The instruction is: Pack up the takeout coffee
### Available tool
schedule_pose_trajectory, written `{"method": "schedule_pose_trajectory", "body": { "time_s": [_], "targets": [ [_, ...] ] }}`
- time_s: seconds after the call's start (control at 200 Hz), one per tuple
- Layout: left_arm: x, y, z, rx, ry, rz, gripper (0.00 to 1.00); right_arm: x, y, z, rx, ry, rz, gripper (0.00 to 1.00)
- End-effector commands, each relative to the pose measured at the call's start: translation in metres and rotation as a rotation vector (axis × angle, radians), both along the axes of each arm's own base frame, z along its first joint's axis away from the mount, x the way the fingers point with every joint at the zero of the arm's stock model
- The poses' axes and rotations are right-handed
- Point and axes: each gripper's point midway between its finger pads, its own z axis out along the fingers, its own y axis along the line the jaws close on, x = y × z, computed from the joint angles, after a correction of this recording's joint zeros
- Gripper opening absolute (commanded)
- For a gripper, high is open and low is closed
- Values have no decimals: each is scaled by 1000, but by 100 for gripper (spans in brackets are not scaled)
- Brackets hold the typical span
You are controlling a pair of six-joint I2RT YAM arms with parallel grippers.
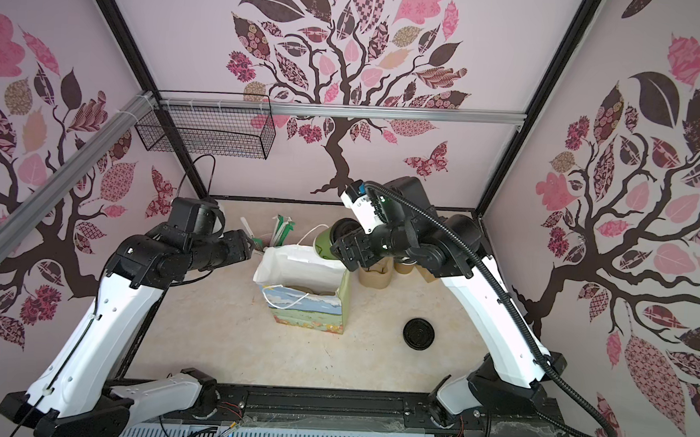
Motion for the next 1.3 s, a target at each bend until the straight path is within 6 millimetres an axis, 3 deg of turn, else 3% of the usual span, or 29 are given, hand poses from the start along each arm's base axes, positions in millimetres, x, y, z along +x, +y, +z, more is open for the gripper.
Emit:
{"method": "schedule_pose_trajectory", "body": {
  "time_s": [0.0, 0.195, 0.215, 0.475, 0.785, 1.015, 1.296],
  "targets": [
    [-6, -2, -6, -1, 13, -30, 64, -5, 17, -11, -47, 14, 81, 79],
    [-11, -8, -15, -8, 50, -76, 65, -7, 38, -45, -150, 60, 133, 79],
    [-12, -9, -17, -10, 54, -83, 65, -7, 39, -39, -143, 47, 133, 79],
    [-14, -24, -30, -37, 100, -166, 64, 5, 51, -69, -238, 73, 135, 79],
    [-14, -35, -54, -43, 172, -229, 55, 11, 65, -97, -303, 113, 155, 79],
    [-14, -39, -65, -33, 205, -263, 41, 17, 68, -114, -351, 124, 155, 79],
    [-15, -43, -76, -34, 229, -294, 23, 18, 65, -119, -376, 125, 151, 80]
  ]
}}
